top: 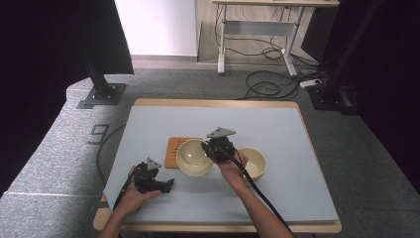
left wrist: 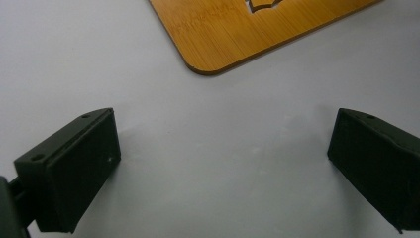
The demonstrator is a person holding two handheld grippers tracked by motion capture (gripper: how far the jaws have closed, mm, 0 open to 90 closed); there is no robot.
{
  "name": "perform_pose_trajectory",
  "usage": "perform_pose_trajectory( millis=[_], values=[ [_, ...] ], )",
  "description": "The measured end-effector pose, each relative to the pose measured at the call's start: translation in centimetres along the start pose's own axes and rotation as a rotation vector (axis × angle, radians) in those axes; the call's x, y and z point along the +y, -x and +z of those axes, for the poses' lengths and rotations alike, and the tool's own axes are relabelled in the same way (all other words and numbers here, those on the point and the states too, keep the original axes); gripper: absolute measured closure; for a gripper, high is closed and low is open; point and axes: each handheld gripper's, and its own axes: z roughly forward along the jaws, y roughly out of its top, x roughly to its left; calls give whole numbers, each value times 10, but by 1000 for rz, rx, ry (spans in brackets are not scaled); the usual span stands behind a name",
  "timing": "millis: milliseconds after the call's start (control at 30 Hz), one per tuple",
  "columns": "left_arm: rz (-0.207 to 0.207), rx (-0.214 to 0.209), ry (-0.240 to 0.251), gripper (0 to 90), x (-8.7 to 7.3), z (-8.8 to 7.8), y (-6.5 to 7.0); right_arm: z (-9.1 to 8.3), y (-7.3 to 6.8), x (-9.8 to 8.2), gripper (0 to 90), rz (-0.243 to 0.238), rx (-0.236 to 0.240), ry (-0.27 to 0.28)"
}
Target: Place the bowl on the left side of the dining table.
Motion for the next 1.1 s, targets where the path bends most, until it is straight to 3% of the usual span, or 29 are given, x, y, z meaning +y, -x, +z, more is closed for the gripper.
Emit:
perform_pose_trajectory(
  millis=[1100],
  values=[
    [2, 0, -3, 0, 0, 0, 0, 38, -10, 10, 807, -8, -16, -57]
  ],
)
